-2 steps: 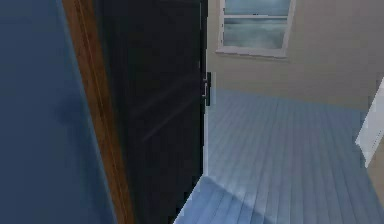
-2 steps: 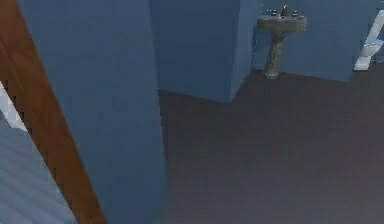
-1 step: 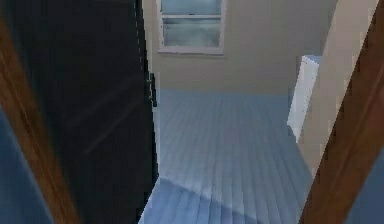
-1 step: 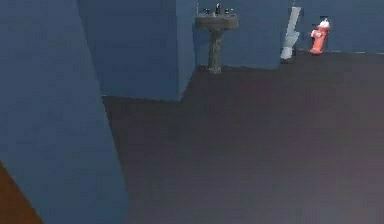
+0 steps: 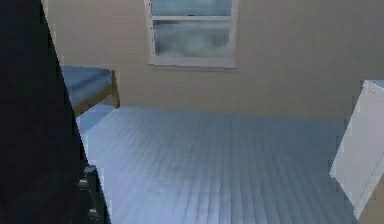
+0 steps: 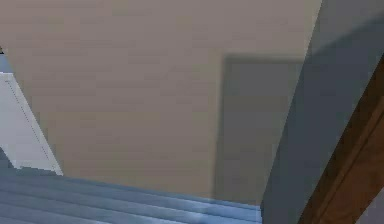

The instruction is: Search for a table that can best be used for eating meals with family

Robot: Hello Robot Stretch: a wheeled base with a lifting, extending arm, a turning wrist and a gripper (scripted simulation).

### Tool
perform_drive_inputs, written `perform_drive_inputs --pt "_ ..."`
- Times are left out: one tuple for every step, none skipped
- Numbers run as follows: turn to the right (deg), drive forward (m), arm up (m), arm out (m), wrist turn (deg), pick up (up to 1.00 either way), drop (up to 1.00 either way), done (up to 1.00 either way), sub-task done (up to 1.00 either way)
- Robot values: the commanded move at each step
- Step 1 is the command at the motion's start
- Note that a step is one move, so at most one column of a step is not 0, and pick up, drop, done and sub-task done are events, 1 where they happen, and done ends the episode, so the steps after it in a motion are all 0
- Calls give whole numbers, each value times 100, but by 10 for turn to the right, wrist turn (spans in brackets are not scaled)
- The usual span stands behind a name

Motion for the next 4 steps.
perform_drive_inputs --pt "30 0 0 0 0 0 0 0 0" --pt "0 60 0 0 0 0 0 0 0" --pt "-300 0 0 0 0 0 0 0 0" --pt "0 25 0 0 0 0 0 0 0"
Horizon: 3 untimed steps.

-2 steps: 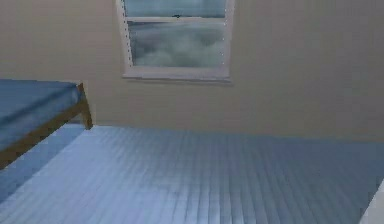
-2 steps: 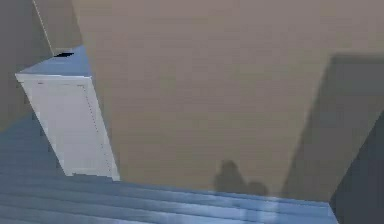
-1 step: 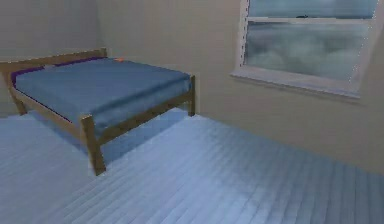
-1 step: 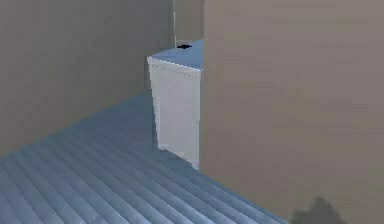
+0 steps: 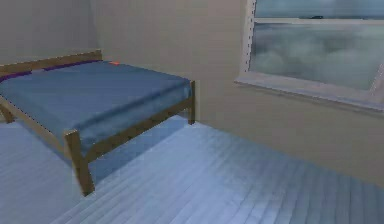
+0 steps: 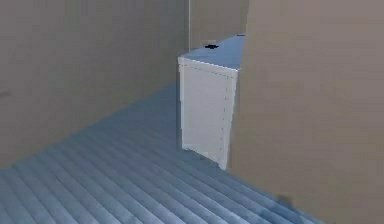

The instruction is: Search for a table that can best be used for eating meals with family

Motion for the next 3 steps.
perform_drive_inputs --pt "420 0 0 0 0 0 0 0 0" --pt "0 35 0 0 0 0 0 0 0" --pt "-450 0 0 0 0 0 0 0 0"
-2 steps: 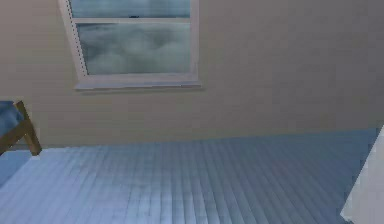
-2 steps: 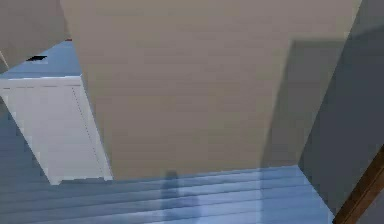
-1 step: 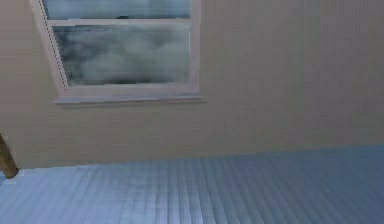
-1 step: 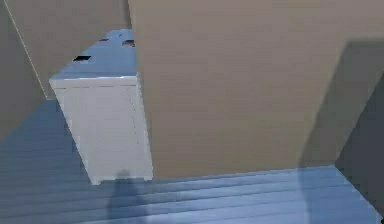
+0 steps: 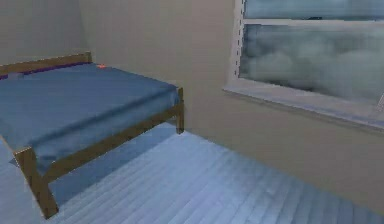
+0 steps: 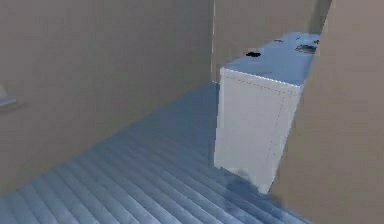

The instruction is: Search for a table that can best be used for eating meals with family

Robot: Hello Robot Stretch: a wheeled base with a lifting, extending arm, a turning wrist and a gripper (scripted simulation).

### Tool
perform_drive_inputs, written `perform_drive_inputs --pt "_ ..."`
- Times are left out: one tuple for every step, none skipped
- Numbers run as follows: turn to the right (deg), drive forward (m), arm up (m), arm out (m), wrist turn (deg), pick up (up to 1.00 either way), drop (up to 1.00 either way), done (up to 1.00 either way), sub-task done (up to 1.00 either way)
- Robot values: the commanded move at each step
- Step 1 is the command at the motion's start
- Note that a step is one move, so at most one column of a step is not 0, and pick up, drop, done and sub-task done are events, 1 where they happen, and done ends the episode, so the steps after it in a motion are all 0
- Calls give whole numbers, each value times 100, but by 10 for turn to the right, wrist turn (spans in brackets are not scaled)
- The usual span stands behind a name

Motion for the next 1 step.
perform_drive_inputs --pt "-300 0 0 0 0 0 0 0 0"
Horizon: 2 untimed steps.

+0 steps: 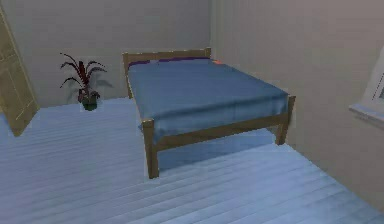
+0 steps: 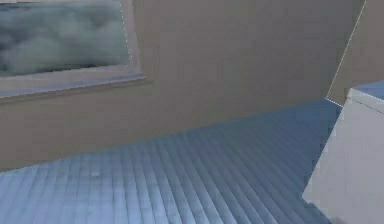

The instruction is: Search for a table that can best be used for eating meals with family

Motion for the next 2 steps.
perform_drive_inputs --pt "0 40 0 0 0 0 0 0 0" --pt "-450 0 0 0 0 0 0 0 0"
